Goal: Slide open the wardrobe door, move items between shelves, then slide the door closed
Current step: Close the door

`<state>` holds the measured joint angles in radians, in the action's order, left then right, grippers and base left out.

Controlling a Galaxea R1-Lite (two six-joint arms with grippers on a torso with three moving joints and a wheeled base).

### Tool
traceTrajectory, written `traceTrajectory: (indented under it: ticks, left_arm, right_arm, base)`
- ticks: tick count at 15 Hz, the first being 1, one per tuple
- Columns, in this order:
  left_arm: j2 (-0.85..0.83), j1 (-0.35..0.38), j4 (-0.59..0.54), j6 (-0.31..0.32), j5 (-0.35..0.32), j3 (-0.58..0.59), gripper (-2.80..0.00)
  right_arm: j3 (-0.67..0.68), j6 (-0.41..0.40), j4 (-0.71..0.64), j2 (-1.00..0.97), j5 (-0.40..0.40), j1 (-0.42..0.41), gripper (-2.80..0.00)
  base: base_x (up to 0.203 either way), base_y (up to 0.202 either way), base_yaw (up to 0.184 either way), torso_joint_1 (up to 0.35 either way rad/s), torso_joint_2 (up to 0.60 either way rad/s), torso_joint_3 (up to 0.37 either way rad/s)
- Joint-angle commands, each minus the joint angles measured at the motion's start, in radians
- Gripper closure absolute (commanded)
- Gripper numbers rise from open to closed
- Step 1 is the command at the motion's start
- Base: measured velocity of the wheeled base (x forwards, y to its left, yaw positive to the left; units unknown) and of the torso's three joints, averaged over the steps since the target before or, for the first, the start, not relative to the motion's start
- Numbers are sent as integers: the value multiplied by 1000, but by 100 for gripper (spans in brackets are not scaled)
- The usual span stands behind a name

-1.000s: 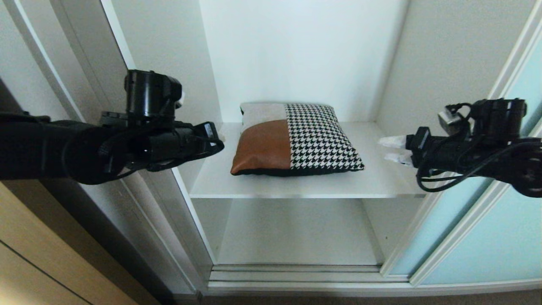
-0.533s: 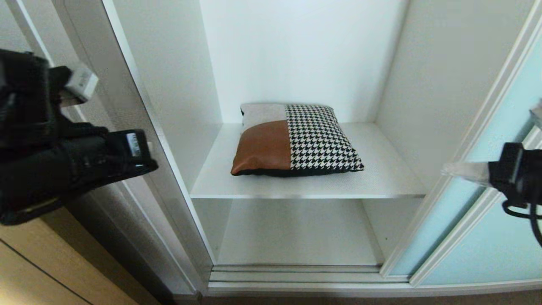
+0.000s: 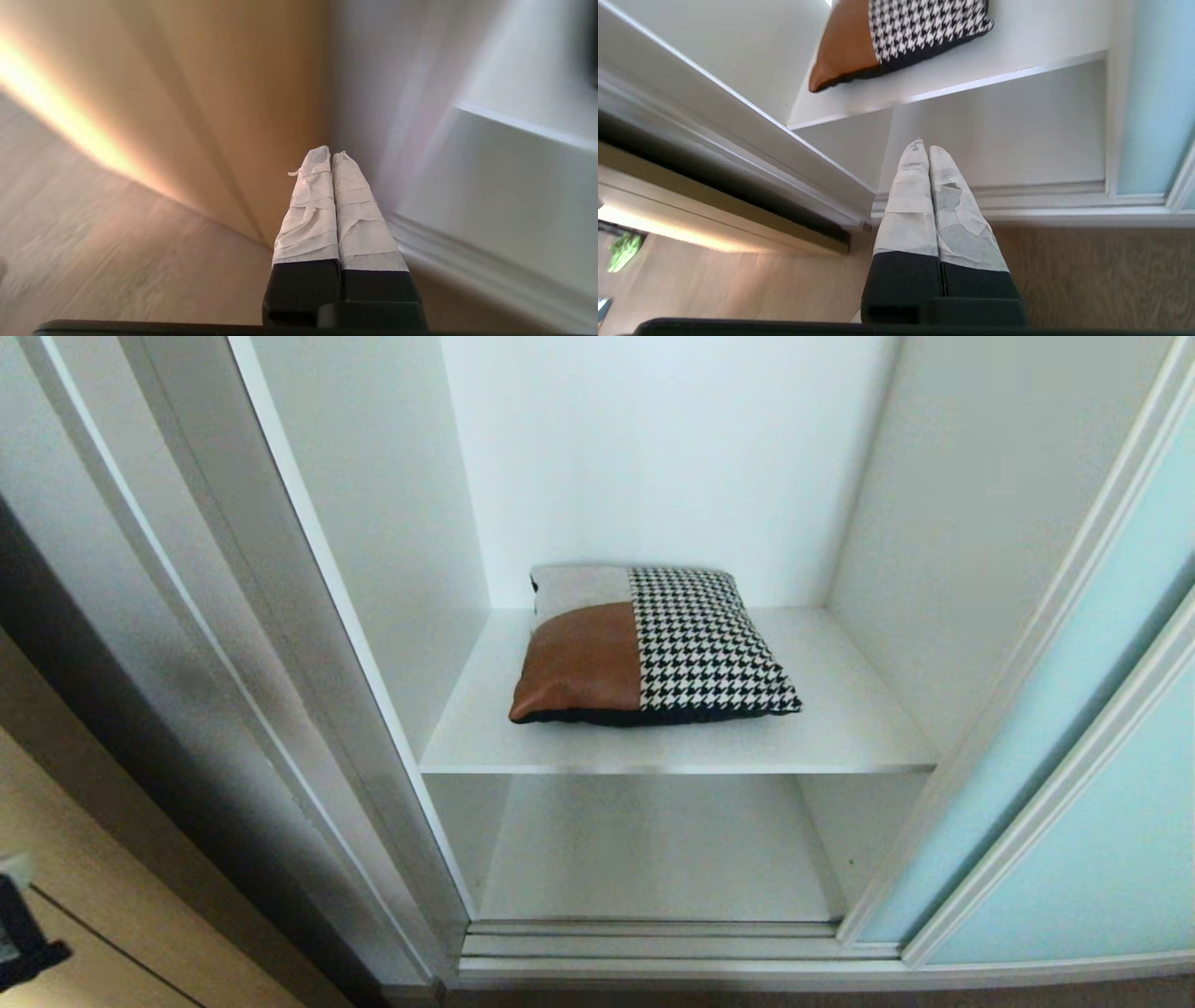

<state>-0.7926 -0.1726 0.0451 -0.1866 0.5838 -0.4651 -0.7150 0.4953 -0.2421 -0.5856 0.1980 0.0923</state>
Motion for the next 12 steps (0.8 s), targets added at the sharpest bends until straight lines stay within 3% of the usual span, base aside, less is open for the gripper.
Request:
traceTrajectory:
  ticks: [1, 3, 5, 8, 9, 10, 12]
  left_arm:
    - [212, 101, -1, 6, 5, 89, 0]
    - [348, 159, 0, 51, 3, 146, 0]
    - [514, 183, -2, 113, -54, 215, 0]
    - [645, 196, -9, 179, -247, 311, 0]
    - [680, 197, -27, 192, -355, 329, 0]
    - [715, 197, -43, 204, -420, 357, 0]
    - [787, 197, -58, 286, -490, 421, 0]
  right_arm:
    - [68, -2, -31, 208, -20, -5, 0]
    - [78, -8, -34, 232, -33, -36, 0]
    - [84, -12, -32, 260, -37, -62, 0]
    - [91, -9, -49, 307, -28, -91, 0]
    - [97, -8, -57, 320, -26, -97, 0]
    - [101, -8, -61, 323, -30, -97, 0]
    - [90, -12, -57, 324, -35, -97, 0]
  base:
    - [0, 0, 0, 0, 0, 0]
    - [0, 0, 0, 0, 0, 0]
    - [0, 0, 0, 0, 0, 0]
    - [0, 0, 0, 0, 0, 0]
    - [0, 0, 0, 0, 0, 0]
    - [0, 0, 0, 0, 0, 0]
    - [0, 0, 0, 0, 0, 0]
